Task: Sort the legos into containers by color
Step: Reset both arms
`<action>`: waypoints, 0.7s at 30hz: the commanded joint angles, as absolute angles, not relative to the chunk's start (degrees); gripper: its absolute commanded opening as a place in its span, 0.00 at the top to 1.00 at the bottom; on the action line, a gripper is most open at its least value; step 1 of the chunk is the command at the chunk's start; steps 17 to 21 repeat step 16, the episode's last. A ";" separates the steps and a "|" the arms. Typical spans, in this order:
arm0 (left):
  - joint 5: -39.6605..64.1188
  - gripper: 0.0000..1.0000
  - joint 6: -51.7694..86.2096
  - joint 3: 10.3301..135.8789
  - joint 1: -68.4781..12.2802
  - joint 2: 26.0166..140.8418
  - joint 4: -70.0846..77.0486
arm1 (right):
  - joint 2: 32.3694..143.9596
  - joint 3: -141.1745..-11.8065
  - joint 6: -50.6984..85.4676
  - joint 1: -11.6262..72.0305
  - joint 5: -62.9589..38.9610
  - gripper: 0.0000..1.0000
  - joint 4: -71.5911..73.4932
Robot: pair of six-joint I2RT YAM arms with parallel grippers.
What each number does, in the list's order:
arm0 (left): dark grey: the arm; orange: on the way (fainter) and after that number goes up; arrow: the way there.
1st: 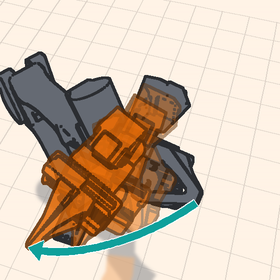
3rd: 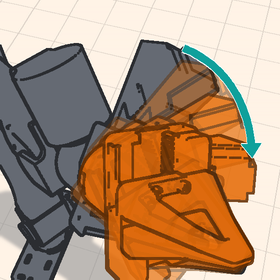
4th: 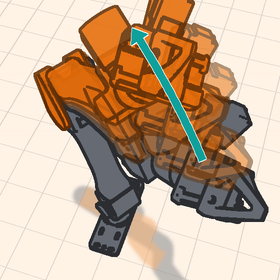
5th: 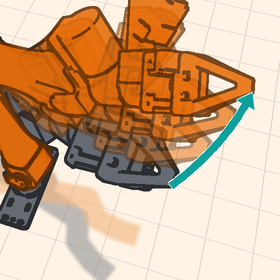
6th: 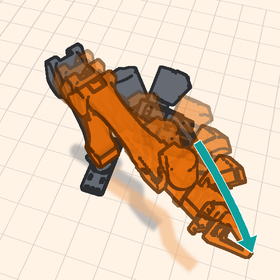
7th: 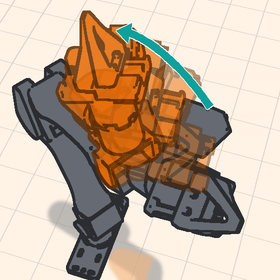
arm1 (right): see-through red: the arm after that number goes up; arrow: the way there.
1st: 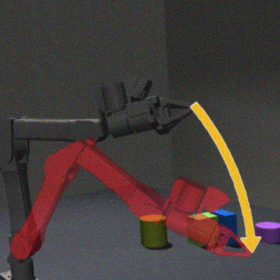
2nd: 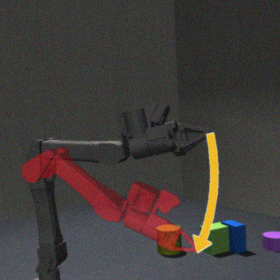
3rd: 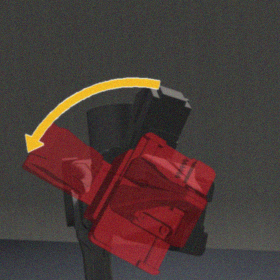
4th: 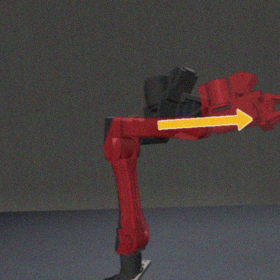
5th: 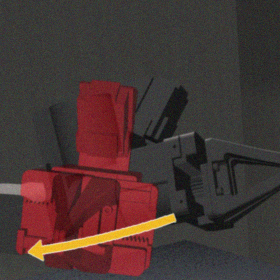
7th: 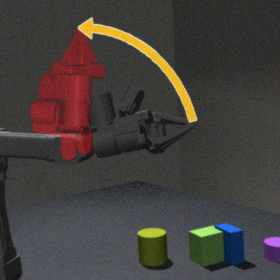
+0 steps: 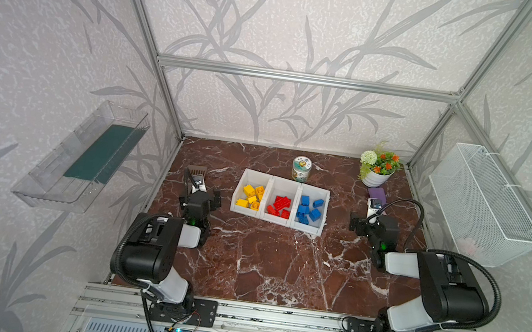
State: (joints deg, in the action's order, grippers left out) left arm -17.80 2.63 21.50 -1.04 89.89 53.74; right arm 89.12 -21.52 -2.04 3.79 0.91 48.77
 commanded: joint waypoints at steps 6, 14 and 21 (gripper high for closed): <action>-17.39 0.01 2.46 21.09 -1.14 90.35 56.02 | 88.15 -22.50 -2.47 3.74 0.35 0.01 49.39; -15.25 0.01 3.27 21.62 -0.13 90.09 54.56 | 88.15 -22.50 -2.46 3.76 0.34 0.01 49.39; -15.23 0.01 3.10 21.23 -0.16 90.13 55.25 | 88.16 -22.50 -2.46 3.78 0.35 0.01 49.39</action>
